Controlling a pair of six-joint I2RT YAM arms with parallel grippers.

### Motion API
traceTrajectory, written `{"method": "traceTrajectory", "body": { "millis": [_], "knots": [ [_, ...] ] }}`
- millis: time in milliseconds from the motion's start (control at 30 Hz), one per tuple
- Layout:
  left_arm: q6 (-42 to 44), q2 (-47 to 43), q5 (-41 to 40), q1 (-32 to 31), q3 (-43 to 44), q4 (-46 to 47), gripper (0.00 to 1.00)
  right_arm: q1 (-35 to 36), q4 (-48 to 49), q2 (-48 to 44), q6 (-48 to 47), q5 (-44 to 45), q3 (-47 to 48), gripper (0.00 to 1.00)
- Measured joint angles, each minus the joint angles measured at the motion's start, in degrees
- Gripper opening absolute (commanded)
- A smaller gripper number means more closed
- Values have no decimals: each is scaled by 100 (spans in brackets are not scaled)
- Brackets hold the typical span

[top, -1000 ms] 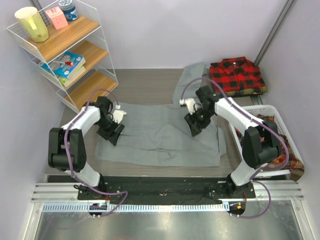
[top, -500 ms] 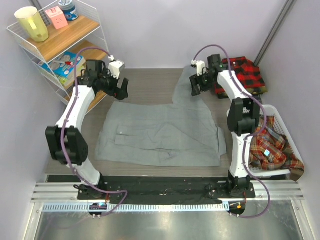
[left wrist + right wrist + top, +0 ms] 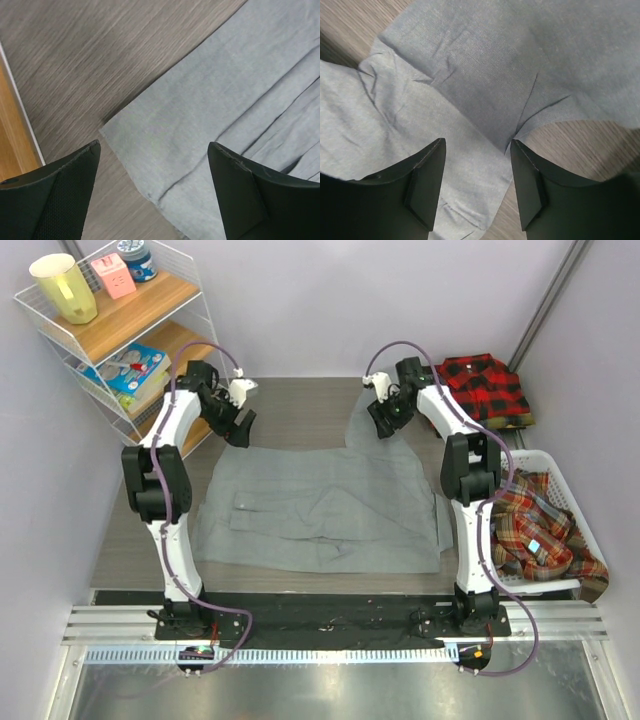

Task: Fold and stack the long sleeve shirts
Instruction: Fold the shirt

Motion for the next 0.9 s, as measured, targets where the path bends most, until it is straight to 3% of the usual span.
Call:
{"method": "traceTrajectory", "body": {
  "millis": [400, 733, 833, 900],
  "knots": [
    [1392, 1045, -308, -7, 568, -474, 72, 90, 46, 361, -439, 369, 0, 42],
    [1722, 1300, -581, -9, 577, -291, 65, 90, 94, 374, -516, 501, 0, 18],
    [1753, 1331, -584, -7, 577, -153, 61, 90, 114, 374, -535, 525, 0, 3],
    [1825, 1342, -575, -7, 579, -103, 60, 90, 125, 374, -535, 538, 0, 1]
  ]
}}
